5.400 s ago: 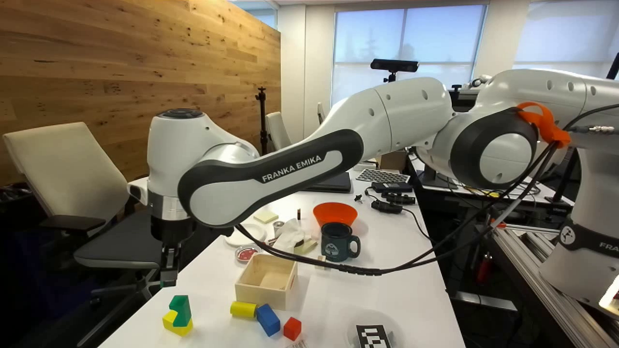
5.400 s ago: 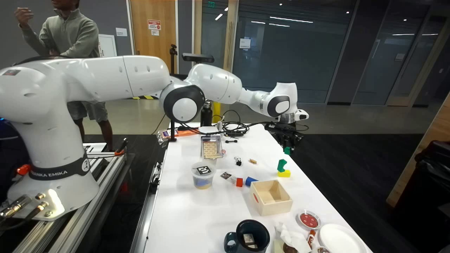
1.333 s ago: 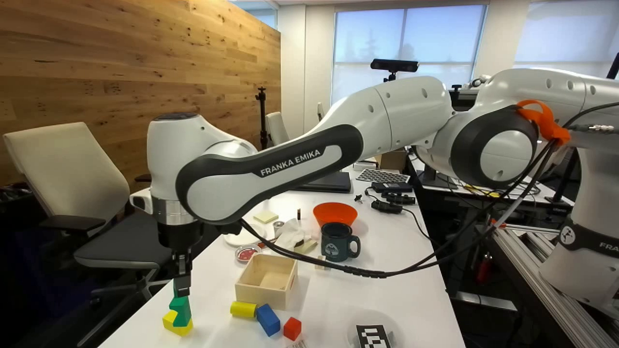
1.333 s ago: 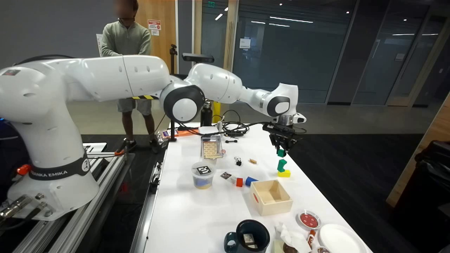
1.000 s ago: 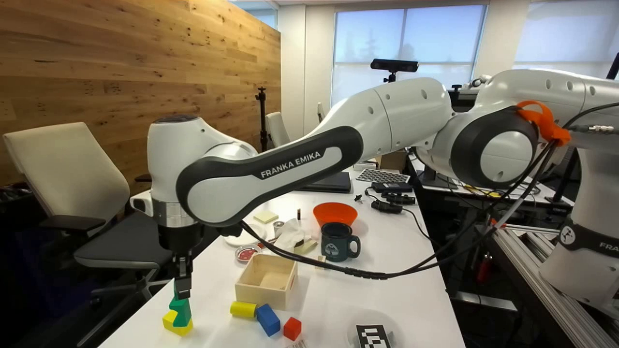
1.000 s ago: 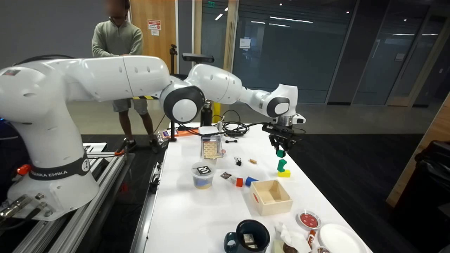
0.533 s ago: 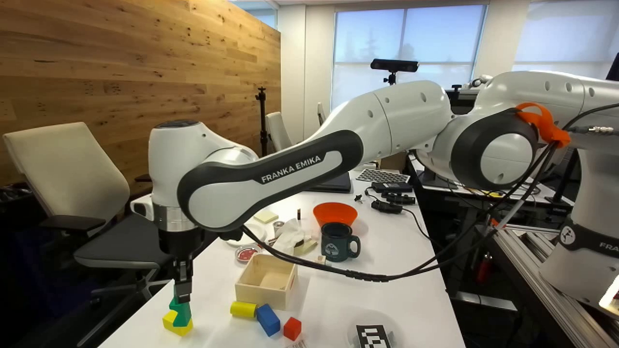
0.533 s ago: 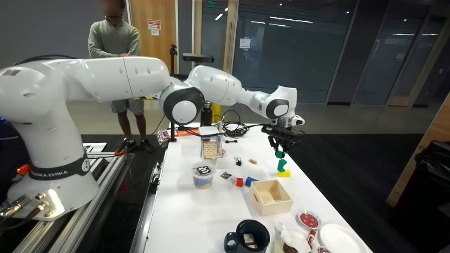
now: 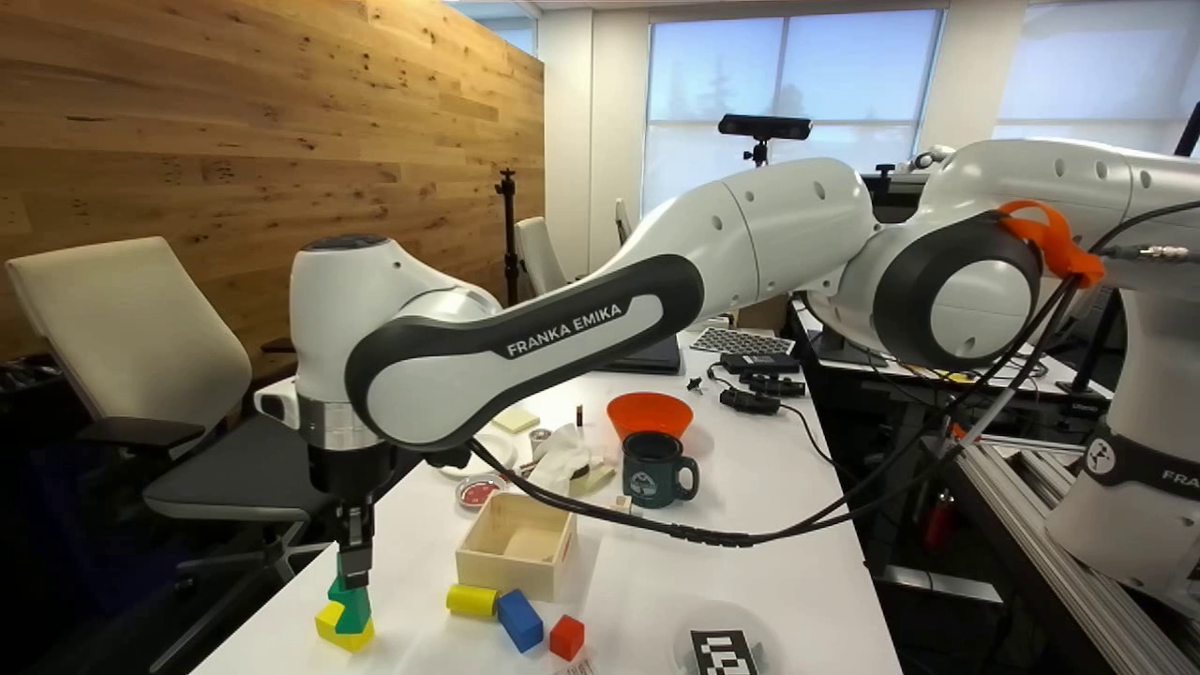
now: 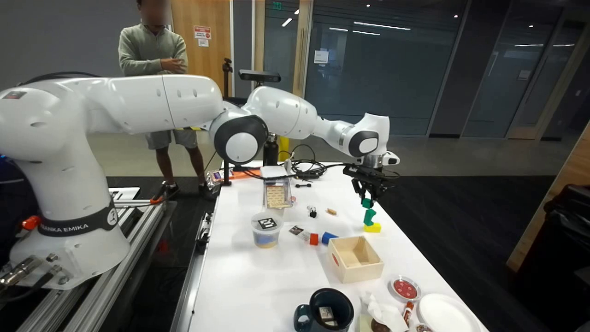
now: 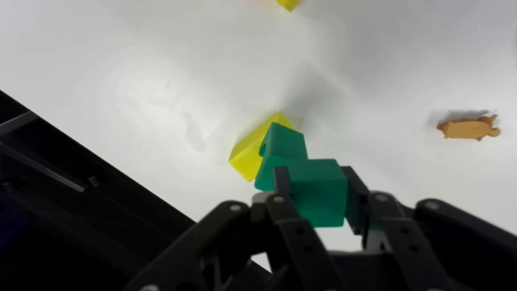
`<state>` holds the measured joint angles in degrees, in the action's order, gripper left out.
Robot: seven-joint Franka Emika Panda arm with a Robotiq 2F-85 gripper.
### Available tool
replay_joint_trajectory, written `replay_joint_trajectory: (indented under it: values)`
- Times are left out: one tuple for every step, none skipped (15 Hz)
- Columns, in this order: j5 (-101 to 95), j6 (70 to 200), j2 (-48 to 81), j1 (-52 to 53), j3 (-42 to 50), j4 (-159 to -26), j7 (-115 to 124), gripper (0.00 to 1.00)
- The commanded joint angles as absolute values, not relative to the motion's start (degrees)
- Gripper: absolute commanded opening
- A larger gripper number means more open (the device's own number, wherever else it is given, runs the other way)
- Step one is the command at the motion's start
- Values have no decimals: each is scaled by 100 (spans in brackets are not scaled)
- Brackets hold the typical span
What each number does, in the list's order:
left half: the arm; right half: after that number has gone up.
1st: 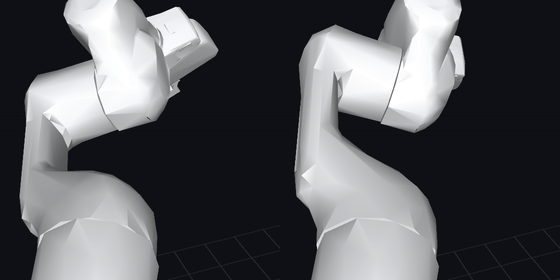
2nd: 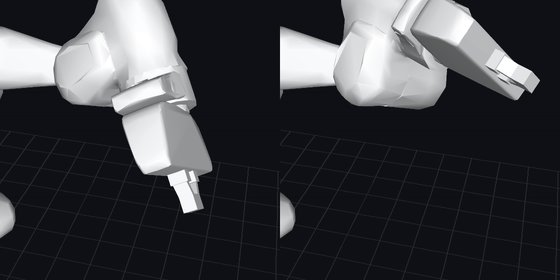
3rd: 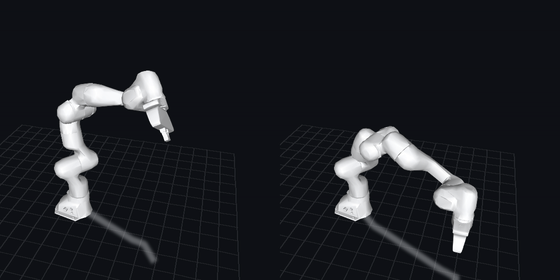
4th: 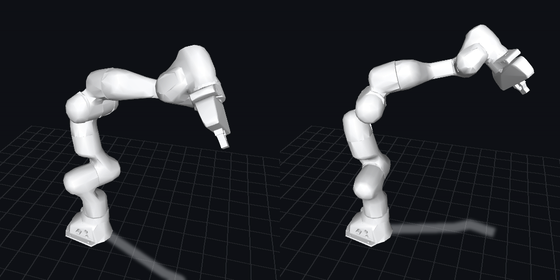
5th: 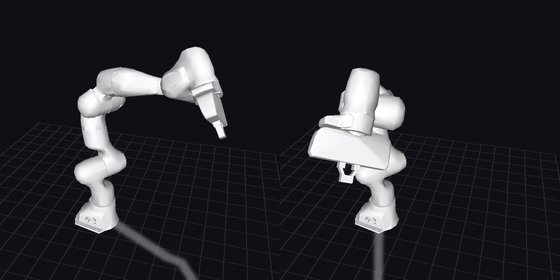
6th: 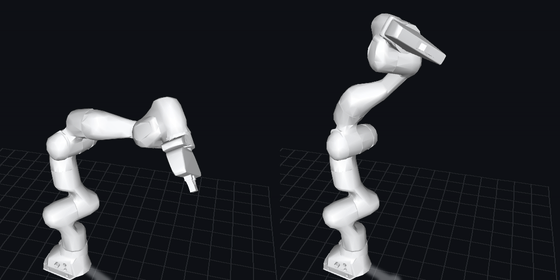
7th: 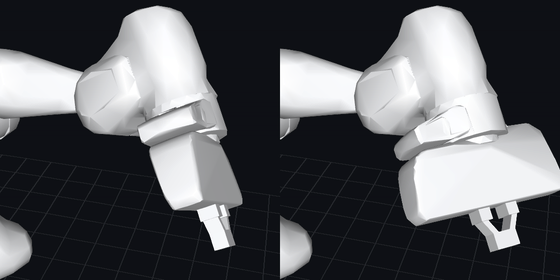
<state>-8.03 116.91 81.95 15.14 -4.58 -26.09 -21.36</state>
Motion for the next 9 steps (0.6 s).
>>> replay_joint_trajectory:
  values:
    - [-633,11838,8294,1430,-487,-2499,-2308,9]
    - [-635,11855,8294,1420,-484,-2496,-2308,9]
    - [-641,11885,8303,1412,-480,-2493,-2306,9]
    - [-643,11907,8305,1407,-479,-2494,-2306,9]
    - [-641,11928,8306,1403,-485,-2501,-2318,9]
    - [-638,11945,8309,1398,-489,-2505,-2323,9]
    - [-638,11954,8312,1398,-491,-2508,-2324,9]
    - [-636,11960,8315,1399,-494,-2511,-2326,9]
    - [-633,11963,8318,1400,-496,-2513,-2326,9]
